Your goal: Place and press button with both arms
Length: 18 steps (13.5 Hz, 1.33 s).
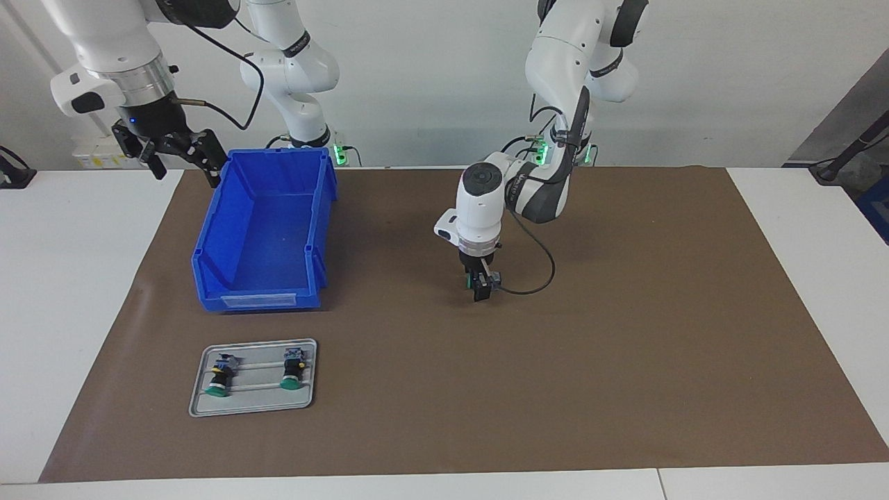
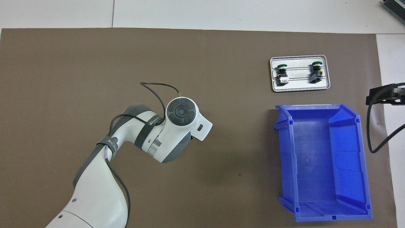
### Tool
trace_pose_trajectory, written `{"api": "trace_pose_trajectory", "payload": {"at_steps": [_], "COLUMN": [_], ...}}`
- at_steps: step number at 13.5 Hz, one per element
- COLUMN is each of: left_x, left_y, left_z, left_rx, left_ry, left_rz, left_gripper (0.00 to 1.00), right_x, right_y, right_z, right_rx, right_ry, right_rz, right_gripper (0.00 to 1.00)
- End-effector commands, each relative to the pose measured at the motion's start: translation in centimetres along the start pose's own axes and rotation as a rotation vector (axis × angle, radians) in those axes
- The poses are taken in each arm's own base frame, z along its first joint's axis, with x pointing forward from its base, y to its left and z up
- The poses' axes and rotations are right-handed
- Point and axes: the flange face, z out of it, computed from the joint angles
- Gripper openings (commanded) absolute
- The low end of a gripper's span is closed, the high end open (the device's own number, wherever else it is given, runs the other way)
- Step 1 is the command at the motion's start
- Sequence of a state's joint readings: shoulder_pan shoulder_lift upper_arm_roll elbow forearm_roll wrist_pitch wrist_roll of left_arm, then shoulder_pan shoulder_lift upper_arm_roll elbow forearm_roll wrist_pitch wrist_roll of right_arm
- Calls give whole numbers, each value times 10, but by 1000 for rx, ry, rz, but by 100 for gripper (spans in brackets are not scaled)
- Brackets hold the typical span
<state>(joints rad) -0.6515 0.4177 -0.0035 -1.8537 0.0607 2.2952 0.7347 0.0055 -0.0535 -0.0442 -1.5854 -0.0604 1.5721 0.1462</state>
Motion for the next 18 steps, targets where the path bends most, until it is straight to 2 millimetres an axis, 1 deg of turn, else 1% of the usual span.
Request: {"api": "trace_pose_trajectory", "payload": {"at_steps": [1,5,9,11,13,14,17,18], "left_x": [-4,3,4,6,5,6,5,8], "left_y": [4,0,3,5,7,8,11,10], "left_z": [-9,-12,-9,-9,-8,-8,-7,-9], "left_rx": [6,50,52,52,49,49,42,47], "left_ry": [-31,24,35,35,32,32,24,29], "left_rz": [1,-1,-6,-4,-3,-1,2,2], "left_gripper": [83,82,82,79,72,71,68,59], "right_x": [0,-5,-4,-4,-8,-8,-9,-9], "right_y": [2,6,2,-1,-10,-12,-7,-8], "right_z": [0,1,1,0,0,0,-2,-3], "right_rx": [-6,-8,3,-2,-11,-7,9,9], "right_ry": [-11,-49,-55,-59,-58,-55,-55,-53], "right_rz": [-14,-9,-16,-20,-31,-31,-28,-30], "right_gripper": [100,100,100,100,100,100,100,100]}}
